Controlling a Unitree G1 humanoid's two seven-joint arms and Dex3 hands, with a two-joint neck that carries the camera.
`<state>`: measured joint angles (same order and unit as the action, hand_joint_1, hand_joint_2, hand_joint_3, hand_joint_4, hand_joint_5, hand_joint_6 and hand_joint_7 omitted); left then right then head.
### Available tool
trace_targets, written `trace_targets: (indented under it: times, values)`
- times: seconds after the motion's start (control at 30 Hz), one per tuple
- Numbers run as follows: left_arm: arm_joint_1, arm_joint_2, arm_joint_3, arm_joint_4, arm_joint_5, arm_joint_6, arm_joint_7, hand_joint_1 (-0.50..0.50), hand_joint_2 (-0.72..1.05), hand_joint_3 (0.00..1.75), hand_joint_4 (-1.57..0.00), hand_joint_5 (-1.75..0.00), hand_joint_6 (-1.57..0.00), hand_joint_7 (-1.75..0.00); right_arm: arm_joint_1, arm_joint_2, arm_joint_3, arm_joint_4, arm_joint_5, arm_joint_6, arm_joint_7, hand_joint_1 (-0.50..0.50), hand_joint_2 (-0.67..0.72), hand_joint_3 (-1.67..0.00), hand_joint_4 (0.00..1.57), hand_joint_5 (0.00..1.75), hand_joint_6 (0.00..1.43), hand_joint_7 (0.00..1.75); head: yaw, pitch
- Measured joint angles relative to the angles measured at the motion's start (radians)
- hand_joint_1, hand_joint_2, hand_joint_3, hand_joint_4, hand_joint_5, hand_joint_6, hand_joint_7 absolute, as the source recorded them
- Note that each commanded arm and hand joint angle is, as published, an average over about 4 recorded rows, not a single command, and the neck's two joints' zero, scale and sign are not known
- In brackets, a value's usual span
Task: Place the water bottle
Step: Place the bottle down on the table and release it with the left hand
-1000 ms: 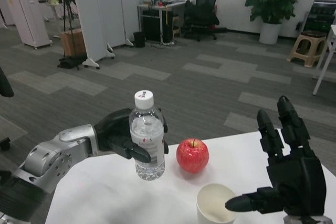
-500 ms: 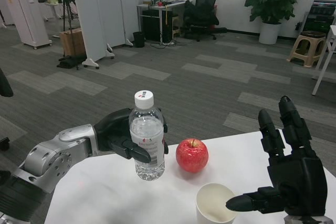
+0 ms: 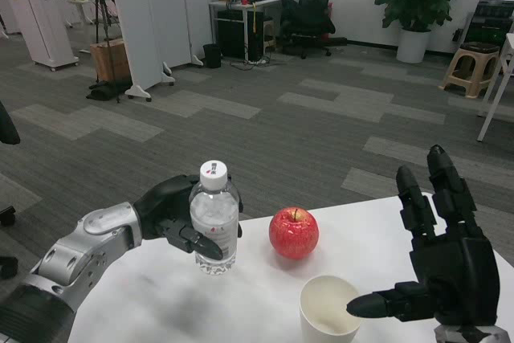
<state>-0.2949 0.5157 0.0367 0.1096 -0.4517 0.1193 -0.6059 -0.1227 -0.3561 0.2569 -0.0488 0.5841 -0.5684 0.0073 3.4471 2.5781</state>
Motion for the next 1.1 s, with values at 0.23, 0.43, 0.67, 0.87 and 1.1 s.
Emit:
trace_targets:
  times: [0.23, 0.43, 0.67, 0.87, 1.1]
  values:
    - [0.021, -0.018, -0.042, 0.163, 0.020, -0.164, 0.001, -0.14, 0.87, 0.09, -1.50, -1.75, -1.35, -1.54, -0.001, 0.000, 0.000, 0.009, 0.004, 0.005, 0.000, -0.45, -0.10, 0.00, 0.00, 0.00, 0.00, 0.00, 0.012, -0.011]
    - [0.023, -0.034, -0.098, 0.281, -0.016, -0.316, 0.009, -0.16, 0.87, 0.09, -1.50, -1.75, -1.36, -1.54, -0.003, 0.000, 0.000, 0.011, 0.004, 0.016, 0.000, -0.46, -0.10, 0.00, 0.00, 0.00, 0.00, 0.00, 0.020, -0.020]
    - [0.021, -0.035, -0.153, 0.364, -0.100, -0.441, 0.029, -0.17, 0.87, 0.04, -1.46, -1.75, -1.36, -1.50, -0.004, 0.003, 0.000, 0.022, 0.004, 0.021, 0.000, -0.46, -0.10, 0.00, 0.00, 0.00, 0.00, 0.00, 0.020, -0.042]
    - [0.016, -0.035, -0.171, 0.395, -0.125, -0.470, 0.036, -0.17, 0.96, 0.09, -1.36, -1.75, -1.21, -1.36, -0.004, 0.014, 0.000, 0.025, 0.004, 0.024, 0.000, -0.46, -0.10, 0.00, 0.00, 0.00, 0.00, 0.00, 0.024, -0.044]
    - [0.016, -0.034, -0.175, 0.398, -0.126, -0.471, 0.039, -0.42, 1.05, 0.09, -0.45, -1.64, -0.43, -0.61, -0.005, 0.016, 0.003, 0.033, 0.004, 0.024, 0.000, -0.46, -0.10, 0.00, 0.00, 0.00, 0.00, 0.00, 0.026, -0.048]
